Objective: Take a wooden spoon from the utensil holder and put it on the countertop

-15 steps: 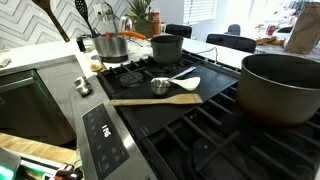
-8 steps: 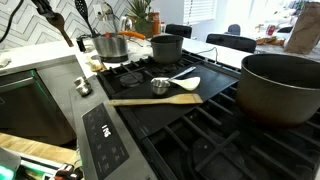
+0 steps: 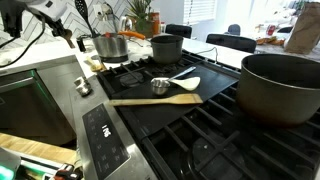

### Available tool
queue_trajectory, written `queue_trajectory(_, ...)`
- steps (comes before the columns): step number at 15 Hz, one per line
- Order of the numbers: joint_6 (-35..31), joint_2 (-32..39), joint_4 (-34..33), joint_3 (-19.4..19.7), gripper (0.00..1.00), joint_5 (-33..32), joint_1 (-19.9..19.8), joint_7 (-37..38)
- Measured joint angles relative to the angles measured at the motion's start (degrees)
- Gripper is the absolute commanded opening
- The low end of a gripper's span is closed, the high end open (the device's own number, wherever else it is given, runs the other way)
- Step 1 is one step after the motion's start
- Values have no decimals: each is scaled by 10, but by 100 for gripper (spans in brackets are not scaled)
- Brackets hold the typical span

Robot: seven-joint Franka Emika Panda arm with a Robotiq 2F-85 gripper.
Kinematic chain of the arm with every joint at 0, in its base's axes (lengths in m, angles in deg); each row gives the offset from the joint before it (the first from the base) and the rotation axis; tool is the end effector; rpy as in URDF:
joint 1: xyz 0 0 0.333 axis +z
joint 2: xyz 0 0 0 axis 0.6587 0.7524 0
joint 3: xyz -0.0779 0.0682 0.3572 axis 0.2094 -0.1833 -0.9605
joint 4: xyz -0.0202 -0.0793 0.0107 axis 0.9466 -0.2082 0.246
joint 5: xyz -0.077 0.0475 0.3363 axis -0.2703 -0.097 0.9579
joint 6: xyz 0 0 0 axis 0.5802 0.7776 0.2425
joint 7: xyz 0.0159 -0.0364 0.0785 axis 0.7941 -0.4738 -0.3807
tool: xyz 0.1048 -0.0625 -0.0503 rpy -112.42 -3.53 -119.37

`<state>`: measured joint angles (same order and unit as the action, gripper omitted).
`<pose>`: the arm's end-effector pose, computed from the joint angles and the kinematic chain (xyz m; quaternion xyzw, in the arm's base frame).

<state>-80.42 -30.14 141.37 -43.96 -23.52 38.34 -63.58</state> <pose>0.2597 -0.1025 0.5195 -0.8179 0.3923 -0.2077 0.3660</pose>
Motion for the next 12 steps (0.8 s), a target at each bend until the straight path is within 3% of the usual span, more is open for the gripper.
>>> queue_trajectory(5, -1, 7, -2, -5, 2, 8, 0, 0)
queue_trajectory(12, -92, 110, -22, -53, 2, 123, 39, -35)
